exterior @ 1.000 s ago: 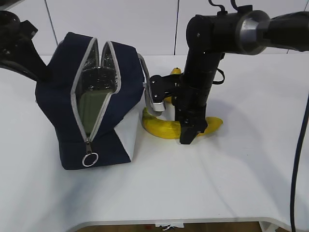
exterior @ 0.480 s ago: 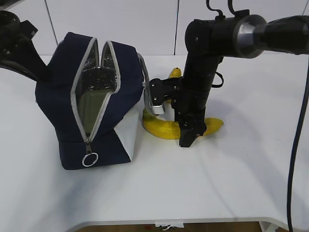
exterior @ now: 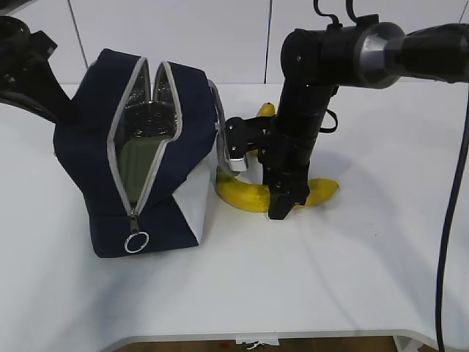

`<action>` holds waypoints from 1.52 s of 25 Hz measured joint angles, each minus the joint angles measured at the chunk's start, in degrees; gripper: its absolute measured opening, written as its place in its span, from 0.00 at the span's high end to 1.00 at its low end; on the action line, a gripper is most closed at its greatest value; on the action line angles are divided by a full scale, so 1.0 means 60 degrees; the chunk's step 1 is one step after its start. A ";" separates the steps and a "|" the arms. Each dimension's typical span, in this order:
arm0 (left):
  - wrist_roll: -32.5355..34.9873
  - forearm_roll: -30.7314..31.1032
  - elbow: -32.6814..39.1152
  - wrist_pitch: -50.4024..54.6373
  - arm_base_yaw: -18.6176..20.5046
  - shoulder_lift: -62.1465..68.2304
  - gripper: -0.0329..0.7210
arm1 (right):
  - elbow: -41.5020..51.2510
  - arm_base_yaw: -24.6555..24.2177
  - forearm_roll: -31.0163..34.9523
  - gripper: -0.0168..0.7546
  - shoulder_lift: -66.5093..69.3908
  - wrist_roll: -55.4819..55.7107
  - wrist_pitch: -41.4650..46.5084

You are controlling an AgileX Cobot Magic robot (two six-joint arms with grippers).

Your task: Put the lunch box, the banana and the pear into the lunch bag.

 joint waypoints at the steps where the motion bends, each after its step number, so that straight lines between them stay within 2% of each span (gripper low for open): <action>1: 0.0000 0.0000 0.0000 0.0000 0.0000 0.0000 0.94 | 0.0000 0.0000 0.0000 0.42 0.0000 0.0000 -0.0025; 5: 0.0000 0.0000 0.0000 0.0000 0.0000 0.0000 0.94 | 0.0000 0.0000 0.0000 0.56 0.0000 0.0000 -0.0060; 8: 0.0000 0.0000 0.0000 0.0000 0.0000 0.0000 0.94 | 0.0000 0.0000 0.0017 0.61 0.0000 0.0026 -0.0016; 15: 0.0000 0.0000 0.0000 0.0000 0.0000 0.0000 0.94 | -0.0245 0.0000 0.0017 0.61 0.0000 0.0457 0.0255; 29: 0.0000 0.0000 0.0000 0.0000 0.0000 0.0000 0.94 | -0.0370 0.0000 -0.0744 0.61 -0.0645 0.4650 0.0310; 38: 0.0000 0.0000 0.0000 0.0000 0.0000 0.0000 0.94 | -0.0370 0.0000 -0.1029 0.61 -0.1635 0.4969 0.0362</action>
